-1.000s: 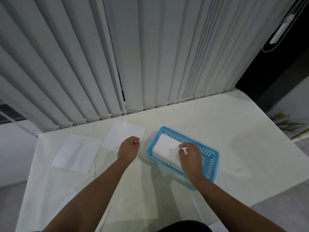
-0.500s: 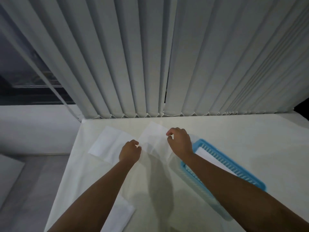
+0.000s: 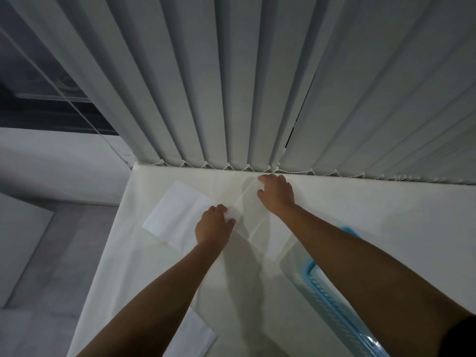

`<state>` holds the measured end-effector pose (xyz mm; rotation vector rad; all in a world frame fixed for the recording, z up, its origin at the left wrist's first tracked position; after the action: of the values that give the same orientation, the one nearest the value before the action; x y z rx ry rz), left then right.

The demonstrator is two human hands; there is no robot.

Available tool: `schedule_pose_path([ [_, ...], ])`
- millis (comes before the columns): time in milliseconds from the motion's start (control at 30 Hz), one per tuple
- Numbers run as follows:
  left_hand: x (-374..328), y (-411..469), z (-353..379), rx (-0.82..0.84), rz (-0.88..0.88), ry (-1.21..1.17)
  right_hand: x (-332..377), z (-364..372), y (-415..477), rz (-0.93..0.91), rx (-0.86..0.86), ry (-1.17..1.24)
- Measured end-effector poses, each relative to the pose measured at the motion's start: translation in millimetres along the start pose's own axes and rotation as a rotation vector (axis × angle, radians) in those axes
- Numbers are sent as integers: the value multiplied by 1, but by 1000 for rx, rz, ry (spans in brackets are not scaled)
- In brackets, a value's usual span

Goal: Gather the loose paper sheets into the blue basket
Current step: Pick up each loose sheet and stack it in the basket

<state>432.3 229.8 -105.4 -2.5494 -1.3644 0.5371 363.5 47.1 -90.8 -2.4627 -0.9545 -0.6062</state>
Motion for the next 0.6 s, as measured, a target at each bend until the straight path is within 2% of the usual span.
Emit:
schedule_pose_path([
  [300,1,6,10,78,-70,-161,-5,15,19,43,78,75],
  [600,6,9,-12,24,86,-20,-7,9,2,93,149,407],
])
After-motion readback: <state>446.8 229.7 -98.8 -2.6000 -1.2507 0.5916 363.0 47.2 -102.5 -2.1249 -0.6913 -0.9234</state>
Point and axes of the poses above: each hand's wrist, its own y-axis towards the middle knuckle, its own z-axis out of the palm, x = y × z, the point moved 6 cm from there along y, towards the middle knuckle, and after that the axes turned 15 degrees about y, right-handed, at the moved point
